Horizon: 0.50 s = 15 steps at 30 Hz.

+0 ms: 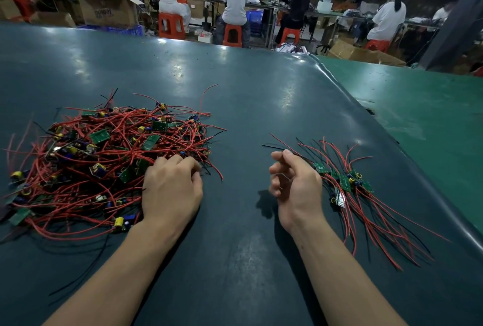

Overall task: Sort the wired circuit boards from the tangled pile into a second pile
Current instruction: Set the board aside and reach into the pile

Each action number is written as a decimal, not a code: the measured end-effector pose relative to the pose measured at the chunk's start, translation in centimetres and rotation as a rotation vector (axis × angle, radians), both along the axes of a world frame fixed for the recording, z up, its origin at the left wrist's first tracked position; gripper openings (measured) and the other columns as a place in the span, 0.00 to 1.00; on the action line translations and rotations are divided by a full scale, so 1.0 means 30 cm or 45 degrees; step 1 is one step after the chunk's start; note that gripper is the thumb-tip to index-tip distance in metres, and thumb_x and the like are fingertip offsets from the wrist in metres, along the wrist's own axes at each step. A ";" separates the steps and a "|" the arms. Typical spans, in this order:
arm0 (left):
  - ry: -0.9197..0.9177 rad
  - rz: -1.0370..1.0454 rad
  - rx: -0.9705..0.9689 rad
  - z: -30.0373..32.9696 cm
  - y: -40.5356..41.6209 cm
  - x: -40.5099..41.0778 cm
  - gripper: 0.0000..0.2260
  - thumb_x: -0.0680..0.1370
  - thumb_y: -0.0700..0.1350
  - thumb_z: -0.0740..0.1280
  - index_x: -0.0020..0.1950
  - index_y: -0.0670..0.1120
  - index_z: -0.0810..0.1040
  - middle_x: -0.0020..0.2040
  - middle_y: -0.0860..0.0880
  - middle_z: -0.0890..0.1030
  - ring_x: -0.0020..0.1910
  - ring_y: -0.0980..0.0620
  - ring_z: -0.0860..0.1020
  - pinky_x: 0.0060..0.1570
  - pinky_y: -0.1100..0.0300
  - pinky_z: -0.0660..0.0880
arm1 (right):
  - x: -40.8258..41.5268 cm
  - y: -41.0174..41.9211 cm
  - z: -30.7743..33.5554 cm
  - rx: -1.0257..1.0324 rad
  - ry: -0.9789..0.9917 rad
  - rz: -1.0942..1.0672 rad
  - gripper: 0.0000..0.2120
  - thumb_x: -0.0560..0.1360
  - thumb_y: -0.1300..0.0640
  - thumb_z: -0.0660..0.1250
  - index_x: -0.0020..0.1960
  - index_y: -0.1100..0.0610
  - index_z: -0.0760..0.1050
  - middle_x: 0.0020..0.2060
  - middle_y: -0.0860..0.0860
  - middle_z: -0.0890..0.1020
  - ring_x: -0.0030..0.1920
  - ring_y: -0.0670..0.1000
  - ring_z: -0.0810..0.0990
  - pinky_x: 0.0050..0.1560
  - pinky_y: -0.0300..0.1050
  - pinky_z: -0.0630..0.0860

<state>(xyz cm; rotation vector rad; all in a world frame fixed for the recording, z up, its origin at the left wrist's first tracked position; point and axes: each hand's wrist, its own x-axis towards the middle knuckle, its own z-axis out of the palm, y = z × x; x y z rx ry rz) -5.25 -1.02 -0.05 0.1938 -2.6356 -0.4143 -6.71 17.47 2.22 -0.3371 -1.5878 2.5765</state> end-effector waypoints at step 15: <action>0.279 0.336 0.005 0.024 -0.050 -0.002 0.17 0.74 0.44 0.70 0.62 0.46 0.76 0.51 0.42 0.81 0.55 0.39 0.72 0.52 0.46 0.62 | 0.008 0.006 0.003 0.023 -0.004 0.019 0.11 0.79 0.58 0.63 0.41 0.59 0.80 0.26 0.50 0.77 0.23 0.46 0.68 0.22 0.35 0.61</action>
